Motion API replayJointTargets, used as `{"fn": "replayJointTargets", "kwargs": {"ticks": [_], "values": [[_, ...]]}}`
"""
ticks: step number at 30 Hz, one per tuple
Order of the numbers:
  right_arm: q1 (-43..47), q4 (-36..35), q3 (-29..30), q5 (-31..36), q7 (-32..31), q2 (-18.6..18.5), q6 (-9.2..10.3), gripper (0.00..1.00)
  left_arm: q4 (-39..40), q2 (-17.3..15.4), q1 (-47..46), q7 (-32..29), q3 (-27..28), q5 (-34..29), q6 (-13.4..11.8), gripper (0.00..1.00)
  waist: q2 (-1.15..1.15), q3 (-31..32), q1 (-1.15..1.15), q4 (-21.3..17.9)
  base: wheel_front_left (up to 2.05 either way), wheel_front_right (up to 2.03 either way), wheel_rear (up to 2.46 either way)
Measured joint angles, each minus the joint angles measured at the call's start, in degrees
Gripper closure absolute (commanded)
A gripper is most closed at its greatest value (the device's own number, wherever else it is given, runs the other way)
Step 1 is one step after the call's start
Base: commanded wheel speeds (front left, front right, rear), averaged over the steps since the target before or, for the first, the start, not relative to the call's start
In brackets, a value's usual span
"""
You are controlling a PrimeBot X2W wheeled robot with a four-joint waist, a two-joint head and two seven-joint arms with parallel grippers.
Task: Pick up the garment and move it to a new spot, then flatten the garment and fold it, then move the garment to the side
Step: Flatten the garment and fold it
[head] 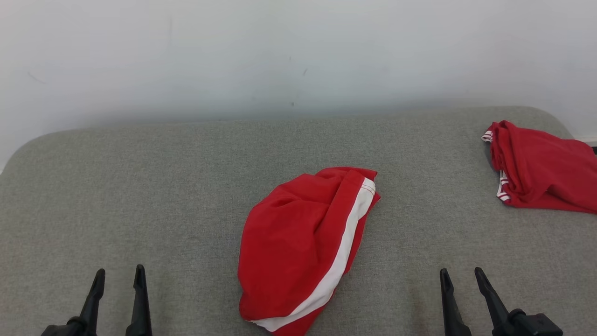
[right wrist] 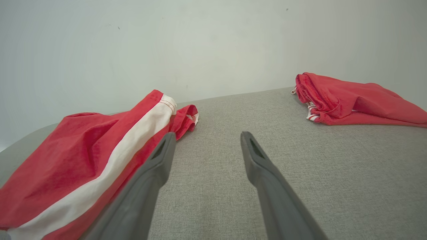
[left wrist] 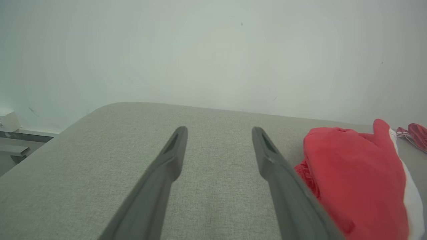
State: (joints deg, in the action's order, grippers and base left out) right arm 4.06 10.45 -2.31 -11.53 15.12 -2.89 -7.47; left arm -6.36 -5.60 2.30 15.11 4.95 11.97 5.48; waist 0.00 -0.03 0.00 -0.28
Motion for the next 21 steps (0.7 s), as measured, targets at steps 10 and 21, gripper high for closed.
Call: {"fn": "replayJointTargets", "kwargs": {"ticks": [10,21], "values": [[-4.67,3.61,-3.10,0.14,0.00,-1.93,0.00,0.00,-0.98,1.72,-0.94,0.00,1.15,-2.07,1.12,0.00,0.00,0.01,0.00,0.51,0.00,0.00,0.00],[-23.06,15.06,-7.78,-0.68,-3.46,-6.41,0.00,0.00,-1.35,2.30,-3.16,0.00,0.01,-2.61,1.68,0.00,0.00,-1.37,0.00,3.99,0.00,0.00,0.00]]}}
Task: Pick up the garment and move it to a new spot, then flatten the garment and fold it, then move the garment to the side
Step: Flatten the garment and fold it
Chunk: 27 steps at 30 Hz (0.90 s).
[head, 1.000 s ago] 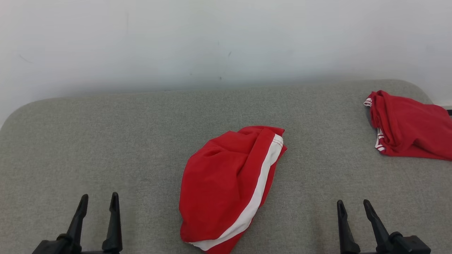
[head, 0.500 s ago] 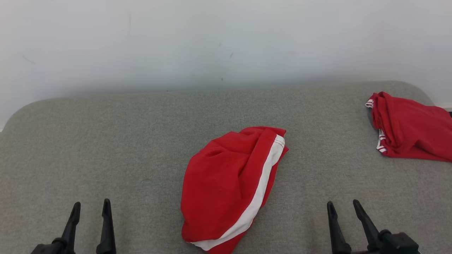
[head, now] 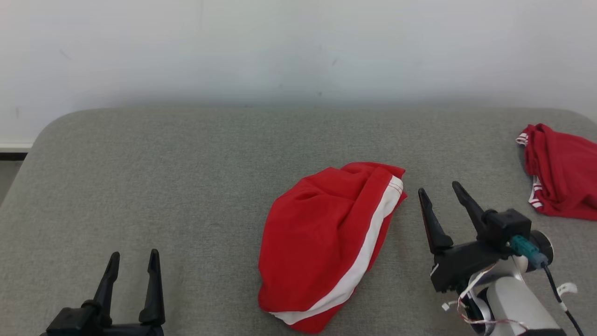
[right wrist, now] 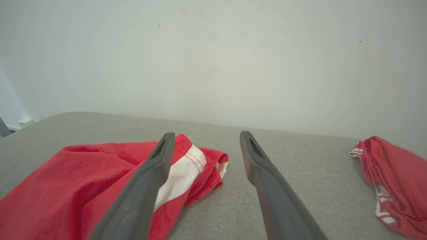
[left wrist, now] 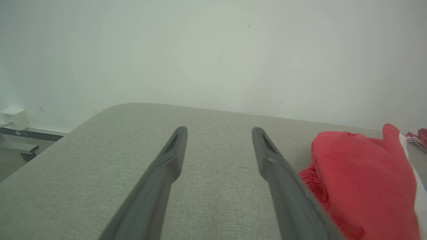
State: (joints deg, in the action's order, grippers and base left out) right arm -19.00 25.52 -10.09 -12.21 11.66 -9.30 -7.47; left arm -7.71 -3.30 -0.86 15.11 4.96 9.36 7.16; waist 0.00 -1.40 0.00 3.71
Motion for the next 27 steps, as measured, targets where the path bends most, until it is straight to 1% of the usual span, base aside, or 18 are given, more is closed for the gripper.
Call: {"fn": "replayJointTargets", "kwargs": {"ticks": [5,10,16,17,18,19,23,27], "values": [[-6.86,6.83,-0.86,-0.85,-0.30,-1.32,0.00,0.00,-0.43,0.16,-0.71,0.00,-1.01,0.34,0.26,0.00,0.00,-1.43,0.00,2.64,0.00,0.00,0.00],[-12.22,15.18,-1.76,-1.62,-0.31,-2.15,0.00,0.00,-0.94,0.27,-1.82,0.00,-2.08,0.80,0.35,0.00,0.00,-3.39,0.00,5.19,0.00,0.00,0.00],[-15.51,23.66,-2.98,-4.21,0.20,-1.58,0.00,0.00,-1.08,0.30,-3.36,0.00,-3.22,1.26,0.35,0.00,0.00,-5.83,0.00,7.58,0.00,0.00,0.00],[-15.69,24.85,-3.13,-5.77,0.10,-1.14,0.00,0.26,-1.08,0.31,-3.49,0.00,-3.34,1.26,0.35,0.00,0.00,-6.16,0.00,7.87,0.00,0.00,0.00],[-15.82,25.76,-3.53,-6.83,0.11,-0.75,0.00,0.82,-1.08,0.31,-3.63,0.00,-3.46,1.26,0.35,0.00,0.00,-6.46,0.01,8.12,0.00,0.00,0.00],[-16.02,26.52,-4.17,-7.35,0.12,-0.60,0.00,1.00,-1.07,0.31,-3.76,0.00,-3.54,1.26,0.35,0.00,0.00,-6.73,0.00,8.30,0.00,0.00,0.00],[-17.19,28.26,-6.06,-9.15,1.36,-0.83,0.00,1.00,-1.04,0.32,-4.32,0.00,-3.58,1.26,0.35,0.00,0.00,-7.23,0.01,8.11,0.00,0.00,0.00],[-17.01,27.80,-7.05,-10.40,2.83,-1.37,0.00,1.00,-1.16,0.34,-4.00,0.00,-3.52,1.22,0.36,0.00,0.00,-6.57,0.01,7.12,0.00,0.00,0.00]]}}
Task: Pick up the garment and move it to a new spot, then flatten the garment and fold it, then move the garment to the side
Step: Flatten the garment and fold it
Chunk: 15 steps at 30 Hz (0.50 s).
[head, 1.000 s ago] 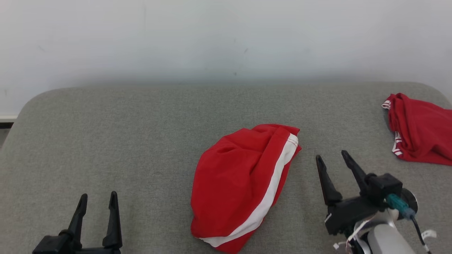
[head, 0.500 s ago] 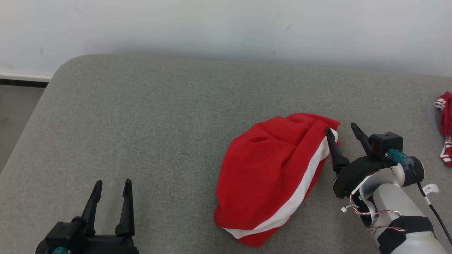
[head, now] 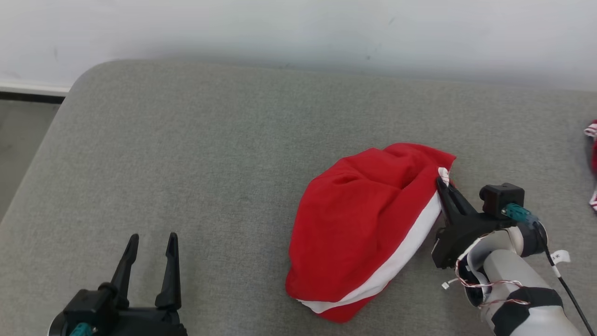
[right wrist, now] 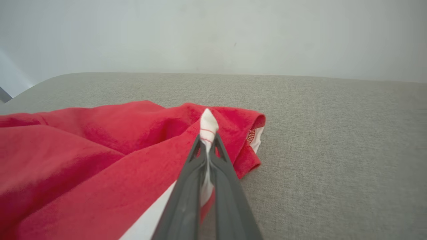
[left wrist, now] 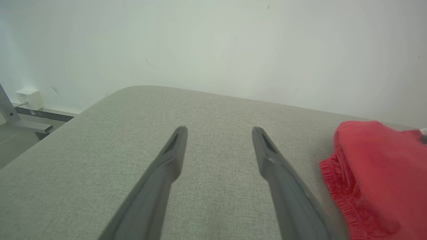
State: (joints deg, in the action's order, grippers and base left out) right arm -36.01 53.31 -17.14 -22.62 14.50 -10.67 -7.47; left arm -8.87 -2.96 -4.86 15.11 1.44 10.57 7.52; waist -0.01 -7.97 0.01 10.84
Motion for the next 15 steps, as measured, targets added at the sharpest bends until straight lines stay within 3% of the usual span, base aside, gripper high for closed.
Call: {"fn": "replayJointTargets", "kwargs": {"ticks": [3,8,15], "values": [[2.18,-2.32,0.65,-1.30,0.31,-1.00,0.00,1.00,-0.21,0.00,1.19,0.00,0.19,-0.16,-0.01,0.00,0.00,1.12,0.00,-1.10,0.00,0.00,0.00],[10.67,-12.62,5.86,-2.18,0.60,-2.87,0.00,1.00,-0.02,0.01,2.89,0.00,1.21,-0.44,0.00,0.00,0.00,2.90,-0.01,-3.63,0.00,0.00,0.00],[26.48,-23.66,13.15,-2.08,0.63,-2.22,0.00,1.00,0.34,0.03,4.77,0.00,1.86,-0.63,0.00,0.00,0.01,4.87,-0.01,-7.48,0.00,0.00,0.00]]}}
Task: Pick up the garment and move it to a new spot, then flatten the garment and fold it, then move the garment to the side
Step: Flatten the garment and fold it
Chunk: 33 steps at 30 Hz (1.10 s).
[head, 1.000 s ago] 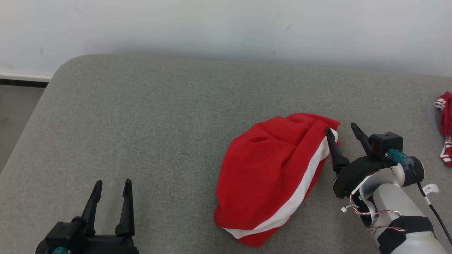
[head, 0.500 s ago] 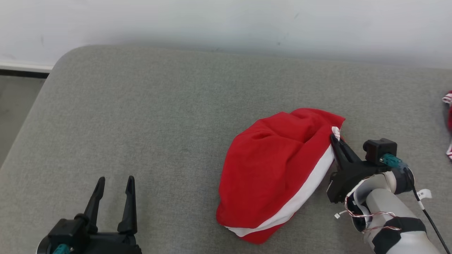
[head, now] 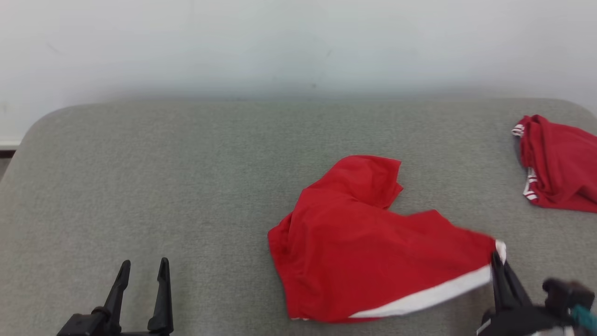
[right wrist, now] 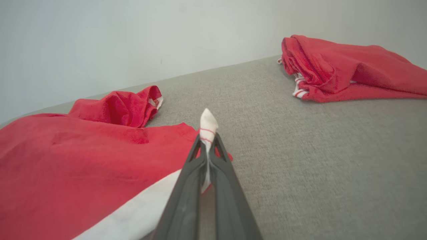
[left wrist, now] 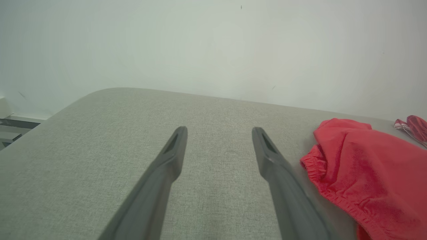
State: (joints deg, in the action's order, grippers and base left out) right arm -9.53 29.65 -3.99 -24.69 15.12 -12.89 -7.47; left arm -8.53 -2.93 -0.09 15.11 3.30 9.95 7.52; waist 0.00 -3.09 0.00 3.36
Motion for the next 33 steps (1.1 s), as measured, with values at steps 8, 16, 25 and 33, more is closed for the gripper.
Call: {"fn": "replayJointTargets", "kwargs": {"ticks": [8,16,25,33], "values": [[7.85,-5.16,4.66,2.74,0.00,4.06,0.00,0.00,0.26,0.01,0.61,0.00,-0.15,-0.07,0.00,0.00,0.00,1.45,0.00,-2.85,0.00,0.00,0.00],[10.73,-15.41,8.48,7.93,0.00,6.76,0.00,0.00,0.34,0.02,1.21,0.00,-0.22,-0.29,0.00,0.00,0.00,2.79,0.00,-3.56,0.00,0.00,0.00],[15.63,-25.21,3.05,11.71,0.01,7.82,0.00,0.00,0.54,0.02,1.85,0.00,-0.41,-0.36,0.00,0.00,0.00,3.38,0.00,-3.78,0.00,0.00,0.00],[16.55,-25.87,0.65,12.20,0.01,8.51,0.00,0.00,-0.64,0.00,2.43,0.00,-5.13,-0.05,0.00,0.00,0.00,3.06,0.00,-4.29,0.00,0.00,0.00]]}}
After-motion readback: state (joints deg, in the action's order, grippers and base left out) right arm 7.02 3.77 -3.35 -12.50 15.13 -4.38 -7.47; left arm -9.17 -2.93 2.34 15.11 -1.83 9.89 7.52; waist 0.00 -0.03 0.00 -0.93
